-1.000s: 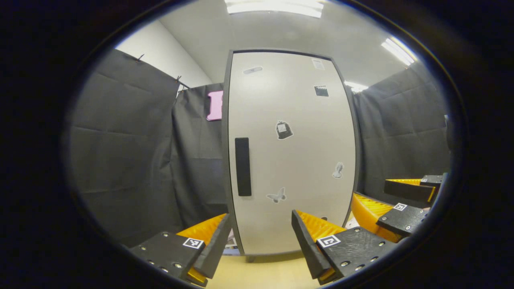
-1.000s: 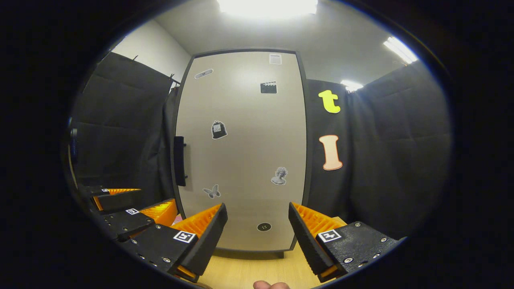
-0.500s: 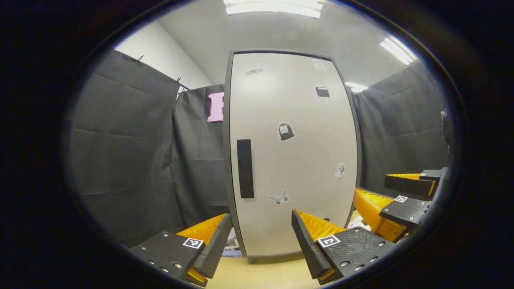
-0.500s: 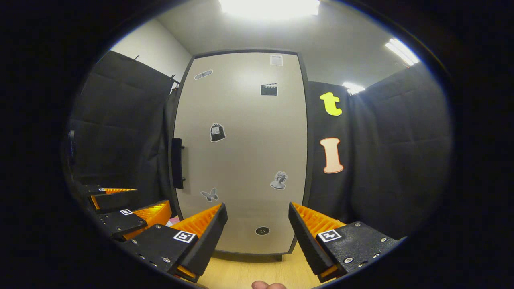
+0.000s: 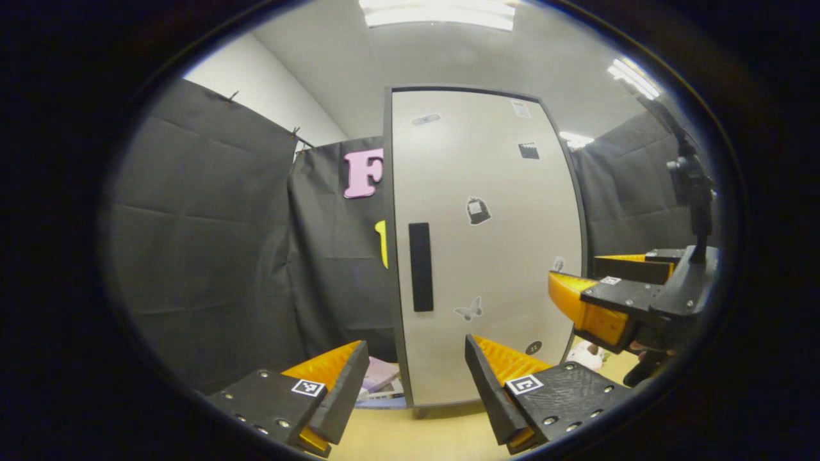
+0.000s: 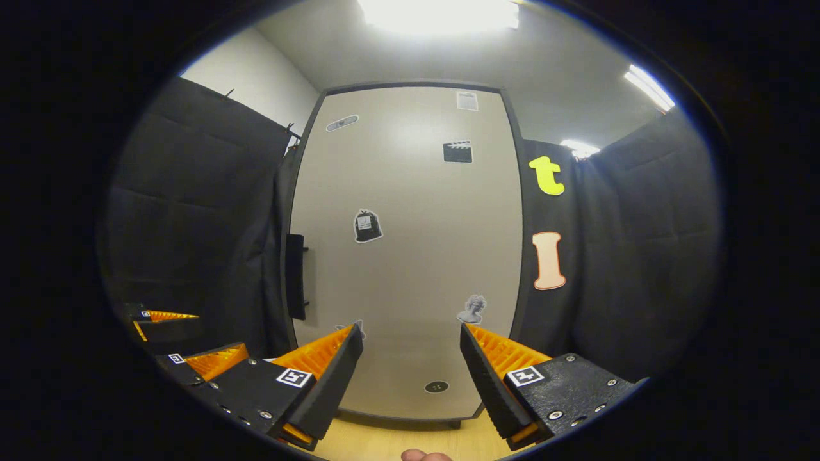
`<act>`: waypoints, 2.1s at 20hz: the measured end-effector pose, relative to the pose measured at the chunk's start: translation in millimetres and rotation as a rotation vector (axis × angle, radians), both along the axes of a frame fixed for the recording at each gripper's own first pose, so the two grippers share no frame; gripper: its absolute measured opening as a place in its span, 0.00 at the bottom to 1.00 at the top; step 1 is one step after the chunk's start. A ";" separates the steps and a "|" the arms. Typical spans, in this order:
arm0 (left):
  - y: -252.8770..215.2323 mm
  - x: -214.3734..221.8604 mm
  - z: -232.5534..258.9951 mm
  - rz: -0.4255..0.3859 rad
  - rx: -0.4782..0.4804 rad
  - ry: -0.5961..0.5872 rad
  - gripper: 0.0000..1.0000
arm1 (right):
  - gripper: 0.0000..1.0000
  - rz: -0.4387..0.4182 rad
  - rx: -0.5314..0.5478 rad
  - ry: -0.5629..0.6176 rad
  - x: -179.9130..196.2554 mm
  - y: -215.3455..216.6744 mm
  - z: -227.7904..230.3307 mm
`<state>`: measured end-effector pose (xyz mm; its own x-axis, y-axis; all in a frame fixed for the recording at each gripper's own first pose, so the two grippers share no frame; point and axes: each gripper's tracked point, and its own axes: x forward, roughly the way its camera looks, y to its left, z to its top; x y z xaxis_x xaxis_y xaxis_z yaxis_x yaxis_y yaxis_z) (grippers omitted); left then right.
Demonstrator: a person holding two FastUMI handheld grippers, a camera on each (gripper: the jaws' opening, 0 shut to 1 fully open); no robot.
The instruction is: Open the cabinet door with the right hand, grasp the bottle in the cabinet with the left hand and place it on the coaster, then close the cabinet door with the right hand.
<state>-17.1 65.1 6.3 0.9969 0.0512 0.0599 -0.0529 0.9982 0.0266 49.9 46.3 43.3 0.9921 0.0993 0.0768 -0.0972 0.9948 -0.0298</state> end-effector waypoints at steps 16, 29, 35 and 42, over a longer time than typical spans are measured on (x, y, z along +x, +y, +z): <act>81.2 -87.3 -58.5 0.107 -0.034 0.080 0.87 | 0.95 0.164 -0.113 -0.058 102.1 151.5 10.8; 134.5 -103.4 -78.3 0.203 -0.098 0.097 0.87 | 0.24 0.292 -0.125 0.077 102.3 171.8 3.3; 116.5 -115.6 -83.5 0.155 -0.089 0.094 0.87 | 0.24 0.378 -0.125 0.087 72.7 172.2 7.9; 96.7 -117.3 -100.6 0.090 -0.098 0.144 0.87 | 0.24 0.451 -0.105 0.119 51.1 155.5 11.0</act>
